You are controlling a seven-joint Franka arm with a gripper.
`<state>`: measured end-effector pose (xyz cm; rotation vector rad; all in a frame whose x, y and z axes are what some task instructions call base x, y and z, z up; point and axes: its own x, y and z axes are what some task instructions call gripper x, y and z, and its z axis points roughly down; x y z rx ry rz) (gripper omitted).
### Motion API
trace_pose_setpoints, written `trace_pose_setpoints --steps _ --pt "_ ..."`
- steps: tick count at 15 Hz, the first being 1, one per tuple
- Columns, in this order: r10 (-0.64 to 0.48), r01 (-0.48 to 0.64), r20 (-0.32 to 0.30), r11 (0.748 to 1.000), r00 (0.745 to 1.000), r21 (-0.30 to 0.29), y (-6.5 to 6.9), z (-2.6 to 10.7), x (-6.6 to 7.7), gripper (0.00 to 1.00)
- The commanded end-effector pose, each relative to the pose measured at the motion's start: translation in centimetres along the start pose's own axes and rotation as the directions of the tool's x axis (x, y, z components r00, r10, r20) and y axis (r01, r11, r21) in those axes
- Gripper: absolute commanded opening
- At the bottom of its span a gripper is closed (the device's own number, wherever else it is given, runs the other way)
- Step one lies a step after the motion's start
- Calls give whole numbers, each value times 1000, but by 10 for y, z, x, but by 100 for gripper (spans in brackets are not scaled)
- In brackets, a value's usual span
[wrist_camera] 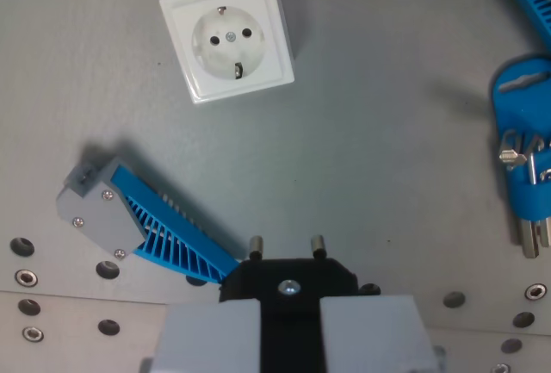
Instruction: Move above the white socket
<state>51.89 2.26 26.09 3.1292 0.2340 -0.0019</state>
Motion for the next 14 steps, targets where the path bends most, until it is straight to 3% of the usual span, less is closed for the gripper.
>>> trace_pose_setpoints --steps 1,14 --pt "-1 1 -1 1000 1000 0 0 0 0 0" --pt "-23 23 -11 1000 1000 4 -1 7 1 0"
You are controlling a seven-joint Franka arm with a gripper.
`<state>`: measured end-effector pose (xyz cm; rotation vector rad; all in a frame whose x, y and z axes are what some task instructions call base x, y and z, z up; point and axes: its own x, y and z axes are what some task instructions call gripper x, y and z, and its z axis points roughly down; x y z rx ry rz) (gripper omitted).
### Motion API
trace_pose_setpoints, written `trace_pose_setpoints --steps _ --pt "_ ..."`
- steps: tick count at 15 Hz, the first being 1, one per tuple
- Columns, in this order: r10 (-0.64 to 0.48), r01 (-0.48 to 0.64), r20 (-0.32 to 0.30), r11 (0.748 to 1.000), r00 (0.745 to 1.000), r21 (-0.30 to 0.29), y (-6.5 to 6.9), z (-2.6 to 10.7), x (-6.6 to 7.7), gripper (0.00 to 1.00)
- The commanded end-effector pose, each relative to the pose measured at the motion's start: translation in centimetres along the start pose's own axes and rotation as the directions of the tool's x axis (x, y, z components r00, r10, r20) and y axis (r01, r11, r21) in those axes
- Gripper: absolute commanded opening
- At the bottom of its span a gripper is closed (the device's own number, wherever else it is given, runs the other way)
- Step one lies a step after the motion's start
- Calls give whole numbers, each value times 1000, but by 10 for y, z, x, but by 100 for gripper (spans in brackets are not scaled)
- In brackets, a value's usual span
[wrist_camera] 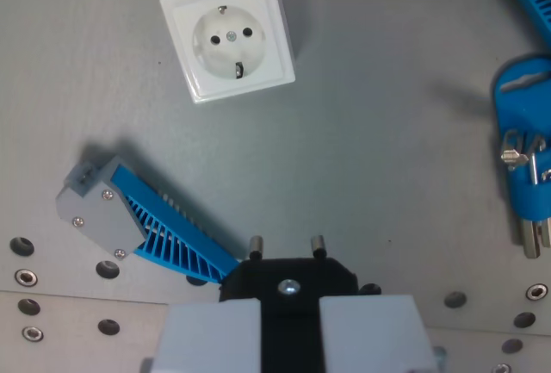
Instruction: Move above the white socket
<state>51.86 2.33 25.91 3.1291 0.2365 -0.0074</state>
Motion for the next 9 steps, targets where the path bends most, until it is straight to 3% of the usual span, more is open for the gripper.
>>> trace_pose_setpoints --steps 1,9 --pt "-26 26 -18 1000 1000 4 0 6 2 0" --pt "-58 58 -38 998 998 11 -3 22 5 0"
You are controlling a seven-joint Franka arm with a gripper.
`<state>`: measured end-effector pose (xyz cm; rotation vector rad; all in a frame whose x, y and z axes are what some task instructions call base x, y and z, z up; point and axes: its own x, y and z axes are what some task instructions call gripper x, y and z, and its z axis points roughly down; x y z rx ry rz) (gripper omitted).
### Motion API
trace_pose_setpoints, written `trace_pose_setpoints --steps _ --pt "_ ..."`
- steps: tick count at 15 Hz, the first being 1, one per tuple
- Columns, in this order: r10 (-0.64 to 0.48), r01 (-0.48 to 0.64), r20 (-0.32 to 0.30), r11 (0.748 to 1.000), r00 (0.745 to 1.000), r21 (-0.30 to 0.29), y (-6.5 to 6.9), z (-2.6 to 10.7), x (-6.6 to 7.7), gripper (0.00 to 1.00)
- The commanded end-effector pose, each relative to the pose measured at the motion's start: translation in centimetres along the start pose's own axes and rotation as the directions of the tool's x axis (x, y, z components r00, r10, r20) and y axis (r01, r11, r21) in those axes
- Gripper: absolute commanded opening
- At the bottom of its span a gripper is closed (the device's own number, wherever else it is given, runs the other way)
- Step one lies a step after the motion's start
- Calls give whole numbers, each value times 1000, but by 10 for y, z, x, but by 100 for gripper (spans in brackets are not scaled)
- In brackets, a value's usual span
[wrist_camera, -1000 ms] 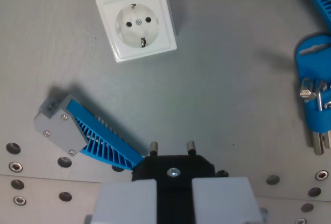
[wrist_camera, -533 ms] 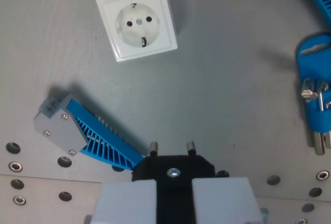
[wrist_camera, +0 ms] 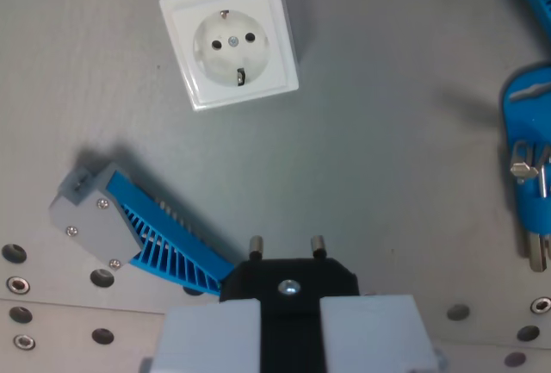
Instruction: Move above the white socket
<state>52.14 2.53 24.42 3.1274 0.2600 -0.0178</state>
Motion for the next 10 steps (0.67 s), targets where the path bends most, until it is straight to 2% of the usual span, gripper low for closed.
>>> trace_pose_setpoints --steps 1,10 --pt "-49 50 -46 999 998 12 -2 9 3 0" --pt "-91 93 -67 995 994 27 -8 39 7 0"
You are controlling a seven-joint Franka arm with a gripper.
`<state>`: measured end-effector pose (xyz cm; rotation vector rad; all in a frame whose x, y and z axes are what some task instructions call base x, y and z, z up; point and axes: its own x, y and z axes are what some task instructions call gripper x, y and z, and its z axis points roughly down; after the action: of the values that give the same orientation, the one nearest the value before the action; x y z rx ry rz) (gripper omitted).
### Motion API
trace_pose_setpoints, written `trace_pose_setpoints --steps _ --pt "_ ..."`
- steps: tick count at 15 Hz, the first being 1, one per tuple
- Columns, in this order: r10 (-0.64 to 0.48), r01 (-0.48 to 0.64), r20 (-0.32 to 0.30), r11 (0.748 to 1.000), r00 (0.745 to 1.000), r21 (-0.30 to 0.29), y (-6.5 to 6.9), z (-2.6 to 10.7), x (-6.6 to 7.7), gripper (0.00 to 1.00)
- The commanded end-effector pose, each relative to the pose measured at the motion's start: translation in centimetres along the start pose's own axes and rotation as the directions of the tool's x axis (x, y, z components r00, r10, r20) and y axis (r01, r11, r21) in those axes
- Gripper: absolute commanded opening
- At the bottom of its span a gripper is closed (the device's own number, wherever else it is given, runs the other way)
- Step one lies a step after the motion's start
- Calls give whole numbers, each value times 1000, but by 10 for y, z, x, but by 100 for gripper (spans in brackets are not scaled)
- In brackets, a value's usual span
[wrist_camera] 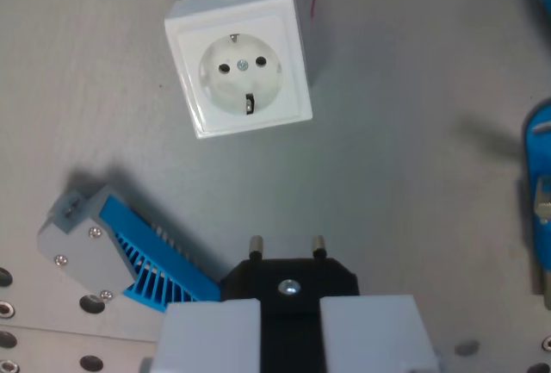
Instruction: Move above the white socket
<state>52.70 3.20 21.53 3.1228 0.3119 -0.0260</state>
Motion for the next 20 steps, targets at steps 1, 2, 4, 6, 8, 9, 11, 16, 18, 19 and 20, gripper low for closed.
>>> trace_pose_setpoints --steps 1,2,4,6,8,9,11,16,18,19,20 --pt "-64 66 -73 997 995 28 -3 14 0 0" --pt "-70 72 -75 997 995 30 -4 17 1 0" --pt "-81 84 -79 996 994 33 -5 24 2 0" --pt "-88 92 -85 995 992 37 -6 31 2 0" --pt "-96 100 -89 994 991 40 -7 38 3 0" --pt "-100 104 -89 994 991 42 -8 41 4 0" --pt "-111 115 -95 992 989 44 -10 49 5 0" --pt "-126 131 -97 990 987 48 -13 67 8 0" --pt "-132 137 -97 989 986 49 -14 74 9 0" --pt "-133 138 -96 989 986 50 -14 77 10 0" --pt "-134 139 -96 989 986 51 -15 80 11 0"
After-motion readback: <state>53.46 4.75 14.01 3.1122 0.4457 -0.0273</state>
